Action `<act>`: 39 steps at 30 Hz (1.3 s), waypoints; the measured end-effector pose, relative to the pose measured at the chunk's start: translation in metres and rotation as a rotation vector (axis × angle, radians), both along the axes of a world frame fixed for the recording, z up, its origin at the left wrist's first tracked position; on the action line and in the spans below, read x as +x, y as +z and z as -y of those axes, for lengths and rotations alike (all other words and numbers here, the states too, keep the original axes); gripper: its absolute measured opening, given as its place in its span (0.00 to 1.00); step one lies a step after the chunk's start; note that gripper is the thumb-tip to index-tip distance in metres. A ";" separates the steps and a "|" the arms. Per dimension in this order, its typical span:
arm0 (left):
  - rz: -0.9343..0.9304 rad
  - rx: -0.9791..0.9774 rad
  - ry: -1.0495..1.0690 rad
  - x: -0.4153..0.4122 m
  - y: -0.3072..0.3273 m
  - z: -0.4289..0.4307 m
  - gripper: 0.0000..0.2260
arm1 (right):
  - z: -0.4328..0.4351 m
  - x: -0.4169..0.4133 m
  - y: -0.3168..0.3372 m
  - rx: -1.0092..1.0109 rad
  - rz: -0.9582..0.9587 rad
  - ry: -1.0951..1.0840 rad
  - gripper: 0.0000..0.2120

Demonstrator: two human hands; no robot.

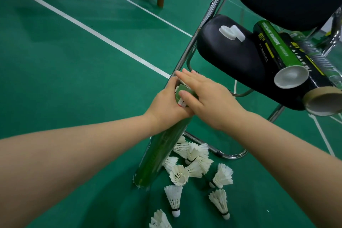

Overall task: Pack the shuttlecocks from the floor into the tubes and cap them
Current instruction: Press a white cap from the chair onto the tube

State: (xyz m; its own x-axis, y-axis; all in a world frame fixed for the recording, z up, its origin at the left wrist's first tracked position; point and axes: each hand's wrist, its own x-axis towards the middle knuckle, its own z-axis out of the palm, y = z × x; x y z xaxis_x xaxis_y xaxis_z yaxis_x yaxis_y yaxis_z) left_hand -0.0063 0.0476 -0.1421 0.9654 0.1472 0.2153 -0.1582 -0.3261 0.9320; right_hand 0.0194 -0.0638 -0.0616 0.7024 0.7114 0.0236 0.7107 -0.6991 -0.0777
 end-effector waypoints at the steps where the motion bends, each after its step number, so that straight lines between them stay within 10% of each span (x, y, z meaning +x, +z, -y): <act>1: -0.010 0.012 -0.002 0.000 0.000 0.000 0.33 | -0.001 -0.001 0.000 -0.003 -0.001 -0.005 0.25; 19: -0.355 0.406 -0.106 -0.064 0.044 -0.014 0.33 | -0.024 -0.072 0.013 -0.011 -0.106 -0.244 0.25; 25: -0.240 0.514 -0.094 -0.114 0.085 0.008 0.33 | -0.003 -0.116 0.070 -0.029 -0.219 -0.316 0.27; 39: 0.359 0.916 -0.116 -0.145 0.278 0.074 0.32 | 0.097 -0.189 0.206 0.641 0.370 -0.366 0.24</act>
